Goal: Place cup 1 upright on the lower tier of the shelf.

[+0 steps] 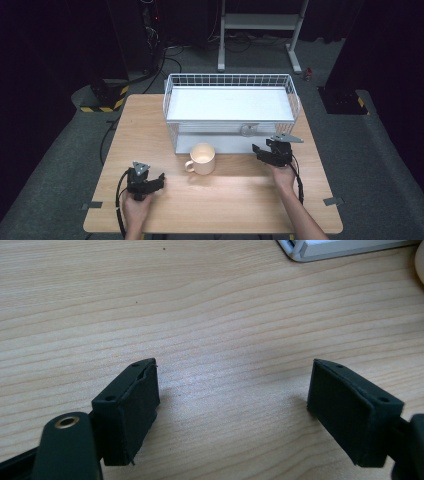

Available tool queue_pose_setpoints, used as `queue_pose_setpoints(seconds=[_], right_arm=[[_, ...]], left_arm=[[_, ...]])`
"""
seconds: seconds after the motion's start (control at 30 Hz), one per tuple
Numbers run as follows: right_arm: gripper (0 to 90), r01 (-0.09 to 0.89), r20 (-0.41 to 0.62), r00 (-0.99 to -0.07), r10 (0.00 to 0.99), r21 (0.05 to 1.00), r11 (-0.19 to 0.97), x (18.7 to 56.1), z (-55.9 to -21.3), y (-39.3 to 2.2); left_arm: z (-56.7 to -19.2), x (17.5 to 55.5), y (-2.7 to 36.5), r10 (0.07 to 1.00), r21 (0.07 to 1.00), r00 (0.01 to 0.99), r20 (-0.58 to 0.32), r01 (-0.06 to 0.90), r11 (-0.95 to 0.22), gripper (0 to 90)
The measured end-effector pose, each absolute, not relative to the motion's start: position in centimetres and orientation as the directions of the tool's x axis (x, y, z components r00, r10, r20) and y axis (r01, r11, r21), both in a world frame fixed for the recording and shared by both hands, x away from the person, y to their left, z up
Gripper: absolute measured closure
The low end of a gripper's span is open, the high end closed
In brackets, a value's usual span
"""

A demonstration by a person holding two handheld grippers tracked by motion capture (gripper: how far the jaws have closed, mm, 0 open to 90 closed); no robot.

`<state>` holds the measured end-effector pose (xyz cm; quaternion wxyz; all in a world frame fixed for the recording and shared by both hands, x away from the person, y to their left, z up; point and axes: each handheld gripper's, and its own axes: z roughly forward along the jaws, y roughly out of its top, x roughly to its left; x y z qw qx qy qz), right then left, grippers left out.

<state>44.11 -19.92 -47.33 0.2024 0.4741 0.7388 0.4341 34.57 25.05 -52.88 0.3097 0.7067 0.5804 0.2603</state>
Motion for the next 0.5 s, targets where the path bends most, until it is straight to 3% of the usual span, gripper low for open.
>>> queue_pose_setpoints(seconds=[0.5], right_arm=[[31.5,0.507,0.143,-0.467,0.873,0.852,0.131,42.5,-47.2,-22.1]], left_arm=[[-52.9,34.6,25.1,0.981,0.74,0.192,0.008,0.659,-0.135,20.7]])
